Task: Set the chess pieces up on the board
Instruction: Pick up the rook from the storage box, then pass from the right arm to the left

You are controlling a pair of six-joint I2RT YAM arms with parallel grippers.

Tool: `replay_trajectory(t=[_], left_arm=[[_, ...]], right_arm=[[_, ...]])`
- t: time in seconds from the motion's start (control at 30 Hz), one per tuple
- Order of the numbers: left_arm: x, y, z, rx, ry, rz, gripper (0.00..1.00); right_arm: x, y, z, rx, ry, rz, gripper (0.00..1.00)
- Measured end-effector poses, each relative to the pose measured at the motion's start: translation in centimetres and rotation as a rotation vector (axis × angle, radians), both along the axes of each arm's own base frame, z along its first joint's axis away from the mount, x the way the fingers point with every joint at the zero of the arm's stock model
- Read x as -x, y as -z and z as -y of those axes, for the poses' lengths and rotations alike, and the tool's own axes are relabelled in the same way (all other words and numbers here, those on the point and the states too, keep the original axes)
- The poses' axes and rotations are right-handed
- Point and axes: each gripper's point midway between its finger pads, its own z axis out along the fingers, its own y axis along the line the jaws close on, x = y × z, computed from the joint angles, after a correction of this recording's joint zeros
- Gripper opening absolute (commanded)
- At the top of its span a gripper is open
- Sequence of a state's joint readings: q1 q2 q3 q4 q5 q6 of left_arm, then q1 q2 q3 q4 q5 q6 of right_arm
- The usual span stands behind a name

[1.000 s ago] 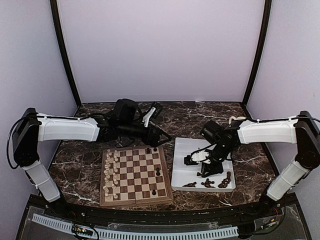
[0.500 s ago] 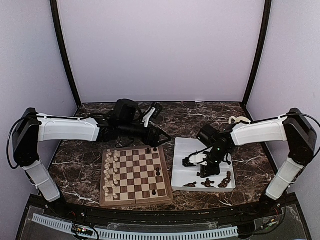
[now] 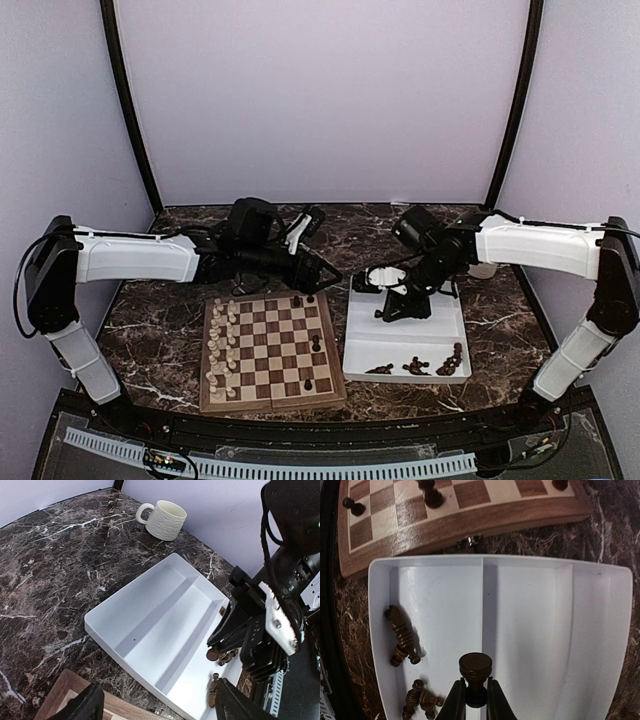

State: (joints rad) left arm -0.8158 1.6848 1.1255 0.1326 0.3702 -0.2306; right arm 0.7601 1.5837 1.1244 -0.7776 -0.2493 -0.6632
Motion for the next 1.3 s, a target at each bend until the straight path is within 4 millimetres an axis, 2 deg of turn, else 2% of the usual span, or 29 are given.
replay_trajectory(t=[0.13, 0.3, 0.53, 0.77, 0.97, 1.2, 1.3], left_arm=[[0.6, -0.6, 0.9, 0.030, 0.039, -0.019, 0.75], [1.5, -0.4, 2.1, 0.052, 0.091, -0.055, 0.75], [2.1, 0.0, 3.6, 0.081, 0.155, -0.134, 0.74], [3.0, 1.0, 4.2, 0.095, 0.199, -0.223, 0.66], [3.2, 1.0, 5.1, 0.114, 0.242, -0.257, 0.54], [3.4, 0.7, 5.9, 0.137, 0.279, -0.283, 0.27], [3.4, 0.6, 6.1, 0.143, 0.294, -0.288, 0.19]], right_arm=[[-1.2, -3.6, -2.3, -0.099, -0.001, 0.029, 0.05], [-1.8, -5.8, -3.7, -0.159, 0.000, 0.029, 0.04], [-2.3, -6.8, -4.5, -0.184, 0.001, 0.031, 0.05], [-2.3, -7.0, -4.6, -0.188, -0.001, 0.029, 0.05], [-2.3, -7.1, -4.7, -0.189, -0.002, 0.027, 0.05], [-2.4, -7.1, -4.8, -0.190, -0.003, 0.027, 0.06], [-2.4, -7.1, -4.8, -0.190, -0.003, 0.026, 0.06]])
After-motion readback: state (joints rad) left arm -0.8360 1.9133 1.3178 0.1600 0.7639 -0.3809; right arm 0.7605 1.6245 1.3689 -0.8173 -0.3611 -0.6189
